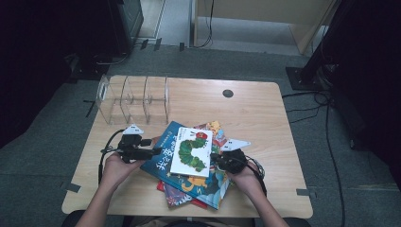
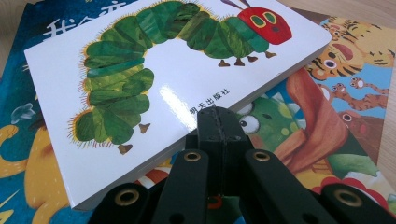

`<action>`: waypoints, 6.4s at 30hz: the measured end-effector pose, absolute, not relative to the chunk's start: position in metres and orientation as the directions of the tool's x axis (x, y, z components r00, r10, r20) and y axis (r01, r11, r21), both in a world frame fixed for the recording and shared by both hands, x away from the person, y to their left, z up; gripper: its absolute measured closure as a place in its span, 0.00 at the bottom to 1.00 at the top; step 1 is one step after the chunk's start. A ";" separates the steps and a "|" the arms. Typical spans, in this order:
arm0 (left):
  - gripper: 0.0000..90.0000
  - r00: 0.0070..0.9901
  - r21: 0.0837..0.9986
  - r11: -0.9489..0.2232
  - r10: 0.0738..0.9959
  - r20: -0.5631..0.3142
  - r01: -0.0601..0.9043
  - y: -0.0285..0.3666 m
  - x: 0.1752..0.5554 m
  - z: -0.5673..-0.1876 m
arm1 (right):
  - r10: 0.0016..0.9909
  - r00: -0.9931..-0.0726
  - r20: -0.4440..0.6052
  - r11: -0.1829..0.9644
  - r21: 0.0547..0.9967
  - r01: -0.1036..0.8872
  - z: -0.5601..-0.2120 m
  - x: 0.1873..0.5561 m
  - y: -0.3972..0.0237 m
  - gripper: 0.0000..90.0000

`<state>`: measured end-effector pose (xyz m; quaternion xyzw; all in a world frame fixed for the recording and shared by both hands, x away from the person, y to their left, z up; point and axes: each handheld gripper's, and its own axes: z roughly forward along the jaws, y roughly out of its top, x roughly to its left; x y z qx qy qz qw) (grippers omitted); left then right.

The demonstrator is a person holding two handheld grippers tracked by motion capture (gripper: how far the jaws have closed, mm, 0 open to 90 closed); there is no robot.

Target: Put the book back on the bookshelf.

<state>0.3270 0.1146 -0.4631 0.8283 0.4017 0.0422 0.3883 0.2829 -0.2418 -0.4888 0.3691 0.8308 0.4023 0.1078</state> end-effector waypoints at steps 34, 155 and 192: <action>0.31 0.675 0.625 -0.410 0.688 -0.267 0.665 0.109 0.334 -0.470 | 0.669 -0.728 0.147 0.400 0.755 0.520 -0.491 0.299 -0.197 1.00; 0.86 0.673 0.399 -0.556 0.690 -0.268 0.729 0.103 0.379 -0.357 | 0.555 -0.831 0.027 0.528 0.761 0.378 -0.494 0.299 -0.172 0.37; 0.86 0.582 0.400 -0.479 0.790 -0.191 0.781 0.127 0.413 -0.320 | 0.557 -0.830 0.026 0.527 0.762 0.378 -0.494 0.299 -0.172 0.37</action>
